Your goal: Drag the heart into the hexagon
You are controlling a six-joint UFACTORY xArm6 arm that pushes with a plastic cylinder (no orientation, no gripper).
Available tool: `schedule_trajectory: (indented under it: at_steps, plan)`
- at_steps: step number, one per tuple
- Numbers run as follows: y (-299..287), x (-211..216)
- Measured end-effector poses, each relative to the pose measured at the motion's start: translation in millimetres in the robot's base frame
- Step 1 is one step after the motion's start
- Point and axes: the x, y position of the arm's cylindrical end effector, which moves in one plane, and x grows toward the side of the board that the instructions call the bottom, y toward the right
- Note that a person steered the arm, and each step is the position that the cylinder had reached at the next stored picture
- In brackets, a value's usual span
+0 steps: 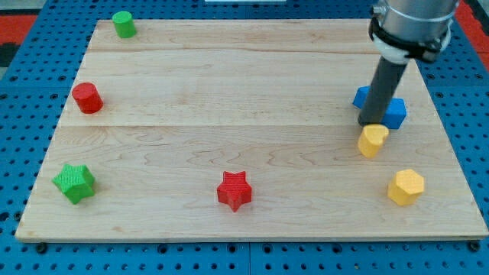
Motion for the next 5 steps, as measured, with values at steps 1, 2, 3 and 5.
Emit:
schedule_trajectory:
  at_steps: [1, 2, 3, 5]
  plan:
    - [0.8, 29.7]
    - [8.0, 39.6]
    - [9.4, 40.5]
    - [-51.5, 51.4]
